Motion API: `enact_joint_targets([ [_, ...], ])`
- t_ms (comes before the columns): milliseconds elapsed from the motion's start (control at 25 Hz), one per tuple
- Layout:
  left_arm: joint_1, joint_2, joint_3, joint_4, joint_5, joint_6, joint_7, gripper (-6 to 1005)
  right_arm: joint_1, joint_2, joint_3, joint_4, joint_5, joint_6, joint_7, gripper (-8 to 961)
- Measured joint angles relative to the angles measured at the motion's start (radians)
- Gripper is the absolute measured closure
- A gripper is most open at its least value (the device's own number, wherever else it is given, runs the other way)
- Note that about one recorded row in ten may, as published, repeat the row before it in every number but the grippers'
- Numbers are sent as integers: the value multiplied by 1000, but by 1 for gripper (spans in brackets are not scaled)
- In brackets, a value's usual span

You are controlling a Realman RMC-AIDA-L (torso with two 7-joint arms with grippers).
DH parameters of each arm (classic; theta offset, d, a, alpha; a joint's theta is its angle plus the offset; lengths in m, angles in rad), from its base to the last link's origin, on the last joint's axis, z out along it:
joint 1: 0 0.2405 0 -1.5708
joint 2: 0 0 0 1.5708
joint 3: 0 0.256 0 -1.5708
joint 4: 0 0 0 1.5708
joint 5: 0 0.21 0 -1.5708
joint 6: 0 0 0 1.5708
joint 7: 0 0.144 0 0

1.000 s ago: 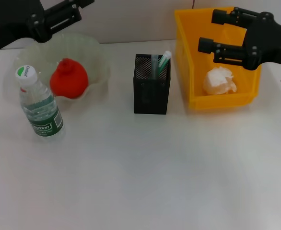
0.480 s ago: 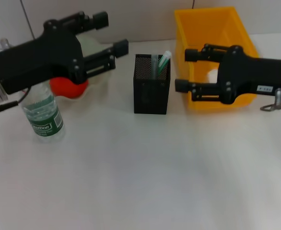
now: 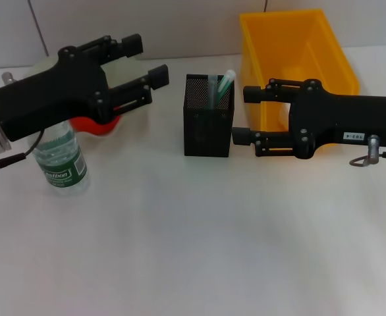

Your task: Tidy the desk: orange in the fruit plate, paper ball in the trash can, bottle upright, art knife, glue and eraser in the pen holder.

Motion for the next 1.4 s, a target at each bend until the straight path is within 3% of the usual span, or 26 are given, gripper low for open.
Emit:
enact_joint_targets([
  [160, 0, 5, -4, 12, 9, 2, 1, 325, 4, -1, 0, -1, -6, 0, 0, 187],
  [520, -5, 5, 2, 97, 258, 23, -66, 324, 7, -3, -1, -7, -87, -60, 1, 187],
  [1400, 0, 3, 25, 100, 342, 140, -127, 325, 27, -3, -41, 67, -173, -54, -6, 187],
])
